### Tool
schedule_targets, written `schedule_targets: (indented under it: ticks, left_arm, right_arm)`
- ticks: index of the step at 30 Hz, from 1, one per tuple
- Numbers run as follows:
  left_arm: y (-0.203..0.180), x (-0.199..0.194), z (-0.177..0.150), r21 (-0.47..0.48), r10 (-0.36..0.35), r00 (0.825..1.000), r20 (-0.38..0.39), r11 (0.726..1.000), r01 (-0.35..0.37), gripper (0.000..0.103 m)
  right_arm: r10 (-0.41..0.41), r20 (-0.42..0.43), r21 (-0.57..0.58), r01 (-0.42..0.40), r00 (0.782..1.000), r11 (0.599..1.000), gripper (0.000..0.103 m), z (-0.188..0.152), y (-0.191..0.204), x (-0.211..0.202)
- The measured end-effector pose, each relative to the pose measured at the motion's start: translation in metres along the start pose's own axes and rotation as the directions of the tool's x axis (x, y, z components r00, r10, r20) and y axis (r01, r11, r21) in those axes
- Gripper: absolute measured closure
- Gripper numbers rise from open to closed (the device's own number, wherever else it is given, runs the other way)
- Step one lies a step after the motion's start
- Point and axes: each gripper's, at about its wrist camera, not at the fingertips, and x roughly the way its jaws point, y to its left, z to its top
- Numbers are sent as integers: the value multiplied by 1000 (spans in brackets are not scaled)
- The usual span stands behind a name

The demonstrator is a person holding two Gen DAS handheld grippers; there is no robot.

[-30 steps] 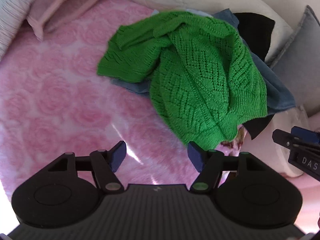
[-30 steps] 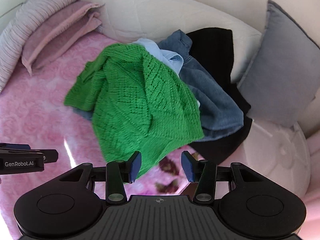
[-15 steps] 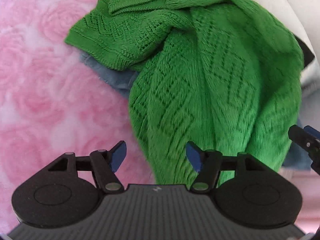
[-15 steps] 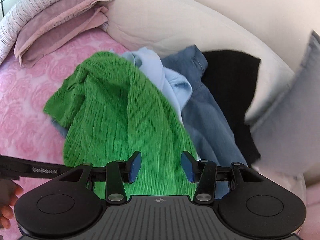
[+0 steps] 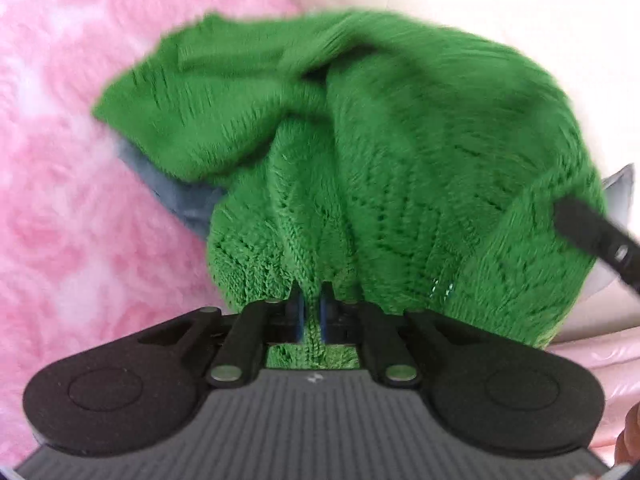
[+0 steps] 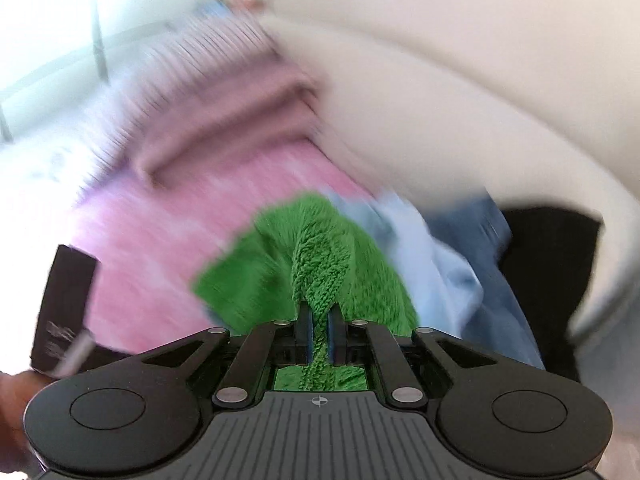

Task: Fold clothes
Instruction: 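Carry the green vest with both grippers and lay it on the open bed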

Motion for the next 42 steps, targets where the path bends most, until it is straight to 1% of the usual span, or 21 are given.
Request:
schedule_targets:
  ticks: [2,4,6,8,10,13,15,16,18,20,22,24,25,26,27,28,30,33,37,40,42]
  left_arm:
    - [-1,-39,-2,0,-18,997,79,1000,18,99]
    - [0,-81,-8,1,-24,987,161,1000,24,100]
    - [6,-135,-21,-14,-19,966,257,1000,24,100]
    - [15,-192,-37,-49,0,933,360,999,18,100]
    - [25,-254,-56,-87,30,886,463,996,12,100]
    - [42,-346,-92,-140,91,795,600,990,-8,100]
    - [51,-406,-122,-172,148,724,674,984,-41,100]
    - [56,-429,-135,-199,191,700,688,977,-70,100]
    - [66,-469,-160,-261,284,658,697,956,-135,100]
    - [76,-509,-184,-323,373,610,699,926,-196,99]
    - [87,-549,-209,-386,459,555,694,887,-253,98]
    - [108,-562,-224,-500,616,548,565,785,-367,98]
    - [118,-566,-232,-529,673,540,505,736,-423,99]
    - [127,-570,-241,-548,723,526,449,687,-477,99]
    - [133,-574,-251,-557,745,526,410,661,-502,99]
    - [137,-579,-262,-563,758,532,378,644,-517,99]
    - [146,-589,-283,-572,780,542,313,610,-548,99]
    - [149,-590,-320,-589,771,585,251,602,-540,99]
    - [141,-582,-367,-571,755,620,212,611,-549,99]
    - [131,-576,-395,-559,751,631,191,612,-559,98]
    - [131,-566,-412,-551,751,636,175,611,-569,98]
  right_arm:
    - [63,76,-16,-62,995,998,98,16,21,-21]
    - [129,140,-39,-125,982,991,99,31,43,-42]
    - [204,194,-88,-190,959,978,99,44,74,-65]
    - [277,243,-148,-246,930,958,99,53,107,-87]
    - [353,283,-181,-311,892,933,99,61,142,-109]
    - [461,331,-202,-415,823,887,99,73,194,-145]
    - [527,361,-219,-480,769,850,99,81,229,-169]
    - [557,375,-228,-509,741,830,99,85,246,-181]
    - [598,389,-243,-548,700,800,99,87,280,-204]
    - [629,371,-250,-579,683,776,99,86,314,-218]
    - [627,280,-283,-561,727,778,97,79,362,-218]
    - [615,187,-317,-546,766,776,93,71,410,-219]
    - [601,144,-334,-533,786,777,87,67,433,-219]
    - [567,119,-355,-498,815,791,82,58,451,-219]
    - [533,98,-372,-466,840,803,77,47,466,-220]
    - [516,78,-377,-454,853,807,74,39,475,-221]
    - [505,-12,-372,-472,863,799,69,19,483,-218]
    - [478,-179,-378,-508,860,773,67,-15,487,-210]
    - [417,-344,-388,-532,841,753,67,-64,479,-210]
    - [406,-424,-357,-562,810,746,67,-100,469,-222]
    - [408,-443,-358,-575,798,736,67,-118,466,-233]
